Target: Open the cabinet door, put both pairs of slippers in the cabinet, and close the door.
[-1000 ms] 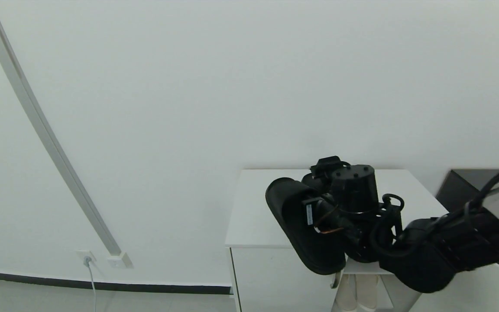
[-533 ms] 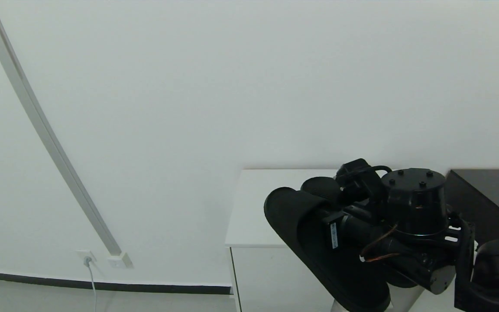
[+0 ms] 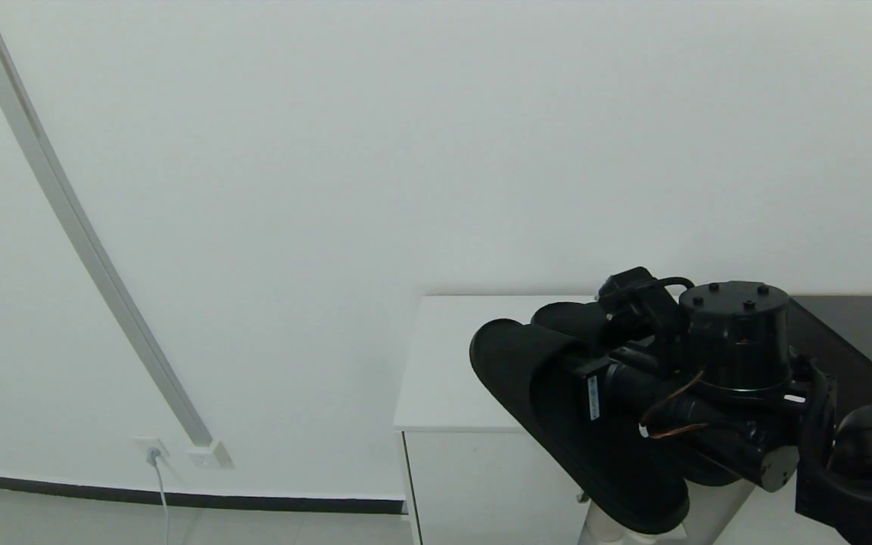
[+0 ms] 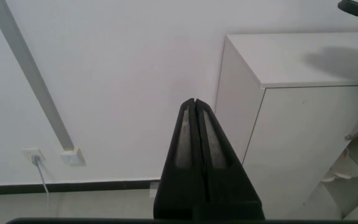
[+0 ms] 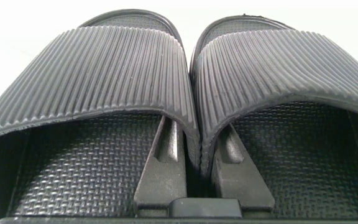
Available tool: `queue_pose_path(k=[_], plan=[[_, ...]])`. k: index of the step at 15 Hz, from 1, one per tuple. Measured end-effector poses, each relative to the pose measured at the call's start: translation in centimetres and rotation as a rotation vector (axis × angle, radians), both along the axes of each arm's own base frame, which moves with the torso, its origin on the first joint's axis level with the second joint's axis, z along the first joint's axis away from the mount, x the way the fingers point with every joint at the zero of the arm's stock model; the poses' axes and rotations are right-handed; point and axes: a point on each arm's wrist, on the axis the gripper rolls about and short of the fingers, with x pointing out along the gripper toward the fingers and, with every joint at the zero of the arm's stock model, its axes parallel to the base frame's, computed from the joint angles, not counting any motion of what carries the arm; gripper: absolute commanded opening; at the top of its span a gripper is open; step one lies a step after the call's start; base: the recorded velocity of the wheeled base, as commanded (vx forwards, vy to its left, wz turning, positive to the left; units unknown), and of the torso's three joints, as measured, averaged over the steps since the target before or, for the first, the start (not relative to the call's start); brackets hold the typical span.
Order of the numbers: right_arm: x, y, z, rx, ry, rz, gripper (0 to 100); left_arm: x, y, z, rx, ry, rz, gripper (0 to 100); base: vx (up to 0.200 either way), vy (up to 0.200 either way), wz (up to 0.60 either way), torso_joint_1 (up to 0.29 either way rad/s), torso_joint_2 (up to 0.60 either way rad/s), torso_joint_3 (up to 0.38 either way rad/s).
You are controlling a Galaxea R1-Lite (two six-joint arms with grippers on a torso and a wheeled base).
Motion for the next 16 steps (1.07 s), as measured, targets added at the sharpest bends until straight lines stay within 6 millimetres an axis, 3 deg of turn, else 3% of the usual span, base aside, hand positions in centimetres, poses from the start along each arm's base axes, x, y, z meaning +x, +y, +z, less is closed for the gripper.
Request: queue_pose_path(k=[13,16], plan=[[-0.4,-0.6,-0.1,-0.004,0.006,0.004,0,0.0,0.0,0.0,0.000,0.000,-0.001,0,-0.185,0.000,0.00,0.002,0.00,0.002],[-0.9,-0.3,0.0,-0.004,0.006,0.025,0,0.0,0.0,0.0,0.000,0.000,0.000,0,0.000,0.000,0.00,0.000,0.00,0.000]])
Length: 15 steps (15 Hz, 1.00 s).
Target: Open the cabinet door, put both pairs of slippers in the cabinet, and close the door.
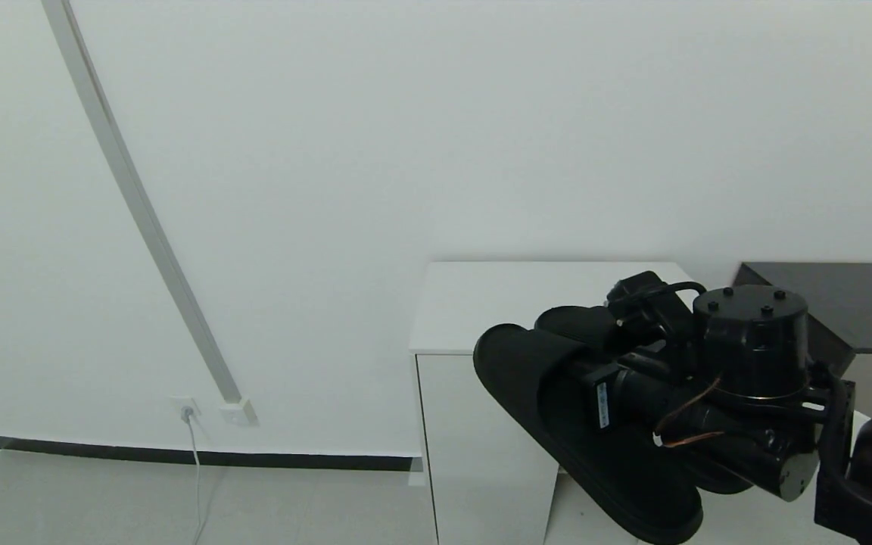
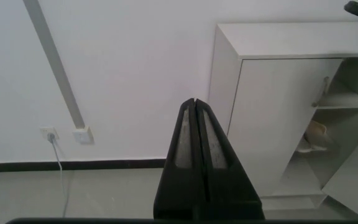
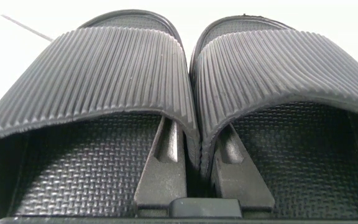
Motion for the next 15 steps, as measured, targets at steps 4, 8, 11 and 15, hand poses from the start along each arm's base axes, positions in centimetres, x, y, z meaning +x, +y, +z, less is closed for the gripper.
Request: queue_pose_path(k=[4,8,11,15], plan=[[-0.32,0.06,0.14,0.002,-0.003,0.009,0,0.00,0.00,0.00,0.001,0.000,-0.002,0,0.000,0.000,0.00,0.000,0.00,0.000],[-0.42,0.04,-0.03,-0.002,0.002,0.011,0,0.00,0.00,0.00,0.001,0.000,-0.001,0,0.000,0.000,0.00,0.000,0.00,0.000],[-0.55,0.14,-0.07,-0.003,0.002,0.015,0,0.00,0.00,0.00,0.001,0.000,-0.001,0,0.000,-0.067,0.00,0.001,0.00,0.001],[-0.73,0.26,-0.17,-0.005,0.004,0.022,0,0.00,0.00,0.00,0.001,0.000,-0.001,0,0.000,-0.200,0.00,0.002,0.00,0.004]])
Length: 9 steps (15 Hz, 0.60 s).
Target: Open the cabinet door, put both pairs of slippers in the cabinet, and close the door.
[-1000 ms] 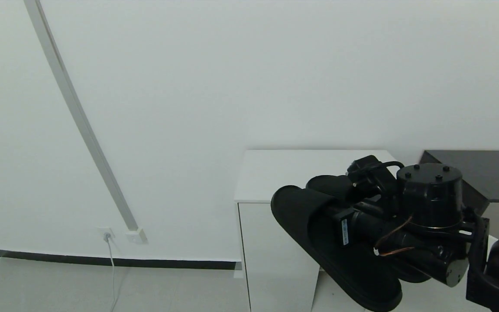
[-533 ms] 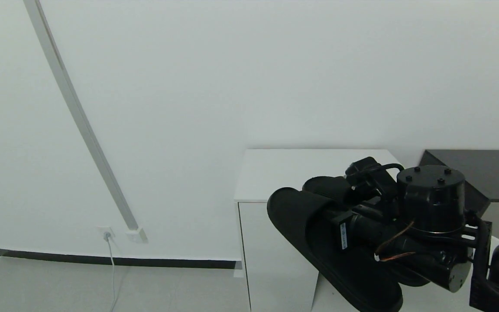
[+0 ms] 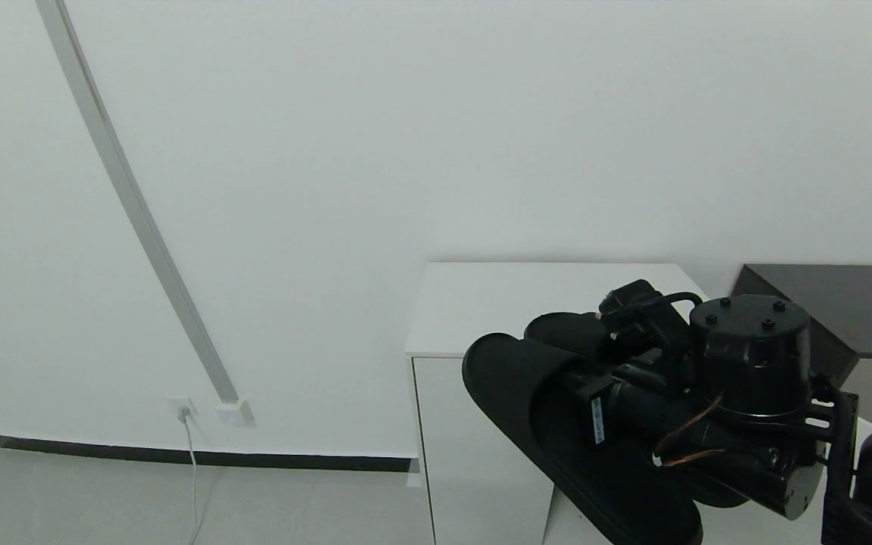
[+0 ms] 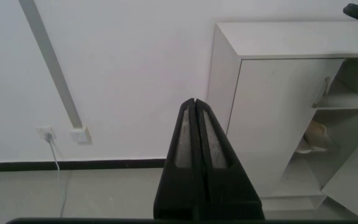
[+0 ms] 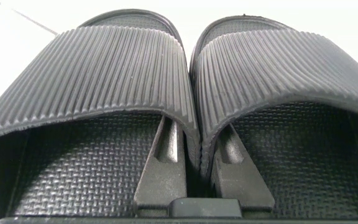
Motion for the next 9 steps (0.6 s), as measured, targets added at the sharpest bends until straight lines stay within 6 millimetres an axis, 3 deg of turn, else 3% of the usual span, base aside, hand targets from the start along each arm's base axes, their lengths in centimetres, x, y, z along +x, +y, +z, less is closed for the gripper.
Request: queue_pose_path(k=[9], plan=[[-0.15,0.01,-0.21,-0.005,0.007,0.005,0,0.00,-0.01,-0.01,0.004,0.001,-0.003,0,0.000,-0.200,0.00,0.002,0.00,0.003]])
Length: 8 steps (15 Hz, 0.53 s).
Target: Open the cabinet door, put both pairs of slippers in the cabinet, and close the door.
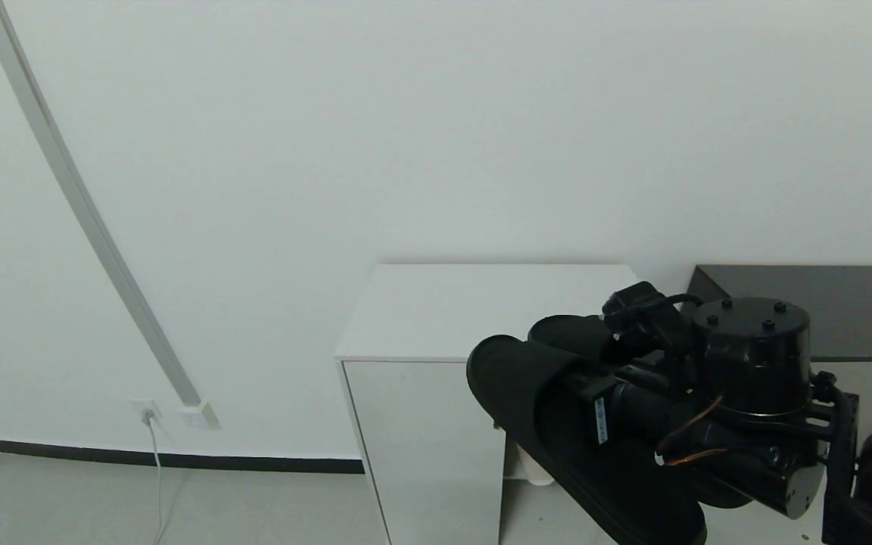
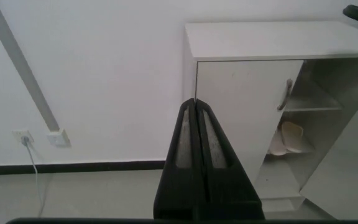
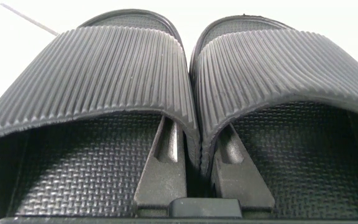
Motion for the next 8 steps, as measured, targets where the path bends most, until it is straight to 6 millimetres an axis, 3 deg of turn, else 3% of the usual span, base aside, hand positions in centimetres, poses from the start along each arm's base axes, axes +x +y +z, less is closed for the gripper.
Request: queue_pose_path(k=[6,8], plan=[[-0.09,-0.16,-0.12,-0.005,0.001,-0.009,0,0.00,0.00,0.01,0.000,-0.001,0.001,0,0.000,-0.200,0.00,0.003,0.00,0.002],[-0.05,-0.30,-0.26,-0.010,0.004,-0.015,0,0.00,0.01,0.01,-0.001,-0.001,0.001,0,0.000,0.000,0.00,0.000,0.00,0.000]])
